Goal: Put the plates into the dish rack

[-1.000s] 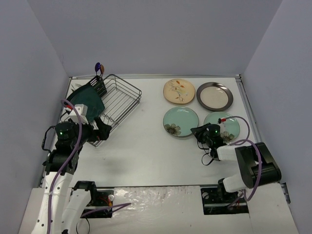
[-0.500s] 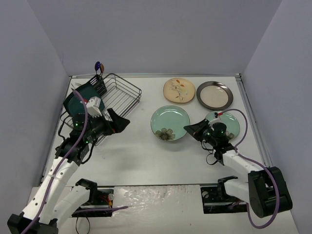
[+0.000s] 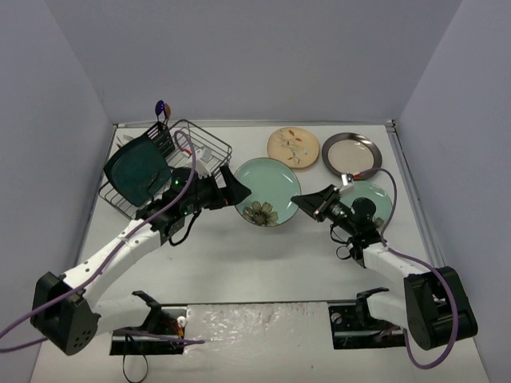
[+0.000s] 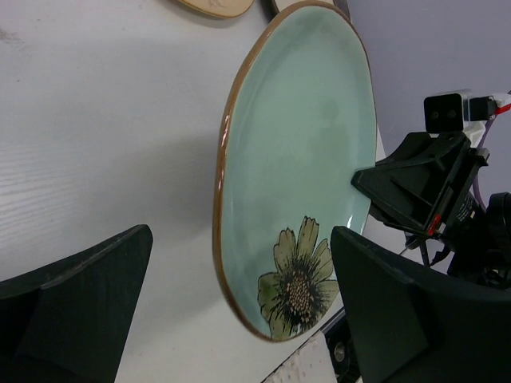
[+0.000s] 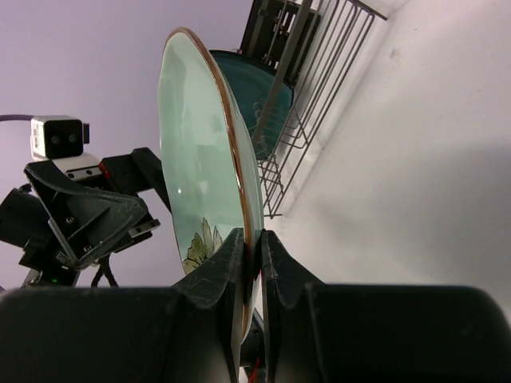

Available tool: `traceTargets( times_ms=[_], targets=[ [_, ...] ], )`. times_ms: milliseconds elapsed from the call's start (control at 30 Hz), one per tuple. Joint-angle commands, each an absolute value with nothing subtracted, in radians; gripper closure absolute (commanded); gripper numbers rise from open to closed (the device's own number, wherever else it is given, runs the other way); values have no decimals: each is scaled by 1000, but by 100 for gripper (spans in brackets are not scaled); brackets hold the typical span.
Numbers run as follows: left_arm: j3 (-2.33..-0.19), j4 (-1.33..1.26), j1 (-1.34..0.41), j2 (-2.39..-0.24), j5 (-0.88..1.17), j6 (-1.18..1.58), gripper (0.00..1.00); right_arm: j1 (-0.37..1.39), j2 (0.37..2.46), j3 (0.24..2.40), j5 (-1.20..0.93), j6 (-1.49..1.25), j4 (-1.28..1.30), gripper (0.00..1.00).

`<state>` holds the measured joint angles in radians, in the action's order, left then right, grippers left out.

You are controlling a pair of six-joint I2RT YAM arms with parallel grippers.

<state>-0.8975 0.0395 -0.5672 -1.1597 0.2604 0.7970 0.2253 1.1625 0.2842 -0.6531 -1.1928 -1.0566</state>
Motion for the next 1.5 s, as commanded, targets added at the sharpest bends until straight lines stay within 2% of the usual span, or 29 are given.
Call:
traceTargets(
  times_ms=[0, 167, 233, 333, 433, 533, 567, 633, 667, 767, 900, 1033, 1300, 1467],
  targets=[
    [-988, -98, -611, -1195, 228, 832, 17, 235, 1129, 364, -714, -1251, -1314, 100],
    [-989, -125, -633, -1220, 224, 850, 45, 235, 1139, 354, -721, -1268, -1352, 100],
    [-988, -128, -639, -1224, 227, 854, 59, 235, 1143, 351, -724, -1272, -1360, 100],
    [-980, -130, -641, -1212, 220, 855, 87, 235, 1145, 346, -721, -1260, -1356, 100],
    [-983, -106, -641, -1181, 197, 837, 100, 234, 1147, 342, -718, -1240, -1337, 100],
    [-996, -59, -638, -1144, 162, 793, 100, 233, 1142, 343, -716, -1187, -1270, 98],
    [-1002, -45, -637, -1135, 153, 773, 100, 233, 1139, 344, -713, -1162, -1242, 93],
    [-1016, -20, -635, -1118, 143, 734, 100, 233, 1131, 345, -707, -1118, -1189, 80],
    [-1026, -10, -634, -1111, 141, 715, 100, 233, 1127, 346, -705, -1101, -1165, 70],
    [-1063, 62, -627, -1102, 140, 629, 100, 233, 1121, 361, -702, -1039, -1089, 31],
    [-1137, 167, -601, -1089, 125, 496, 100, 234, 1101, 394, -677, -921, -925, 9],
    [-1256, 345, -538, -1072, 76, 306, 100, 230, 1072, 431, -666, -806, -772, 1],
    [-1600, 671, -397, -1135, -130, -160, 100, 230, 1040, 436, -662, -719, -695, 0],
    [-1651, 651, -281, -1199, -134, -385, 100, 231, 1042, 432, -681, -704, -687, 0]
  ],
)
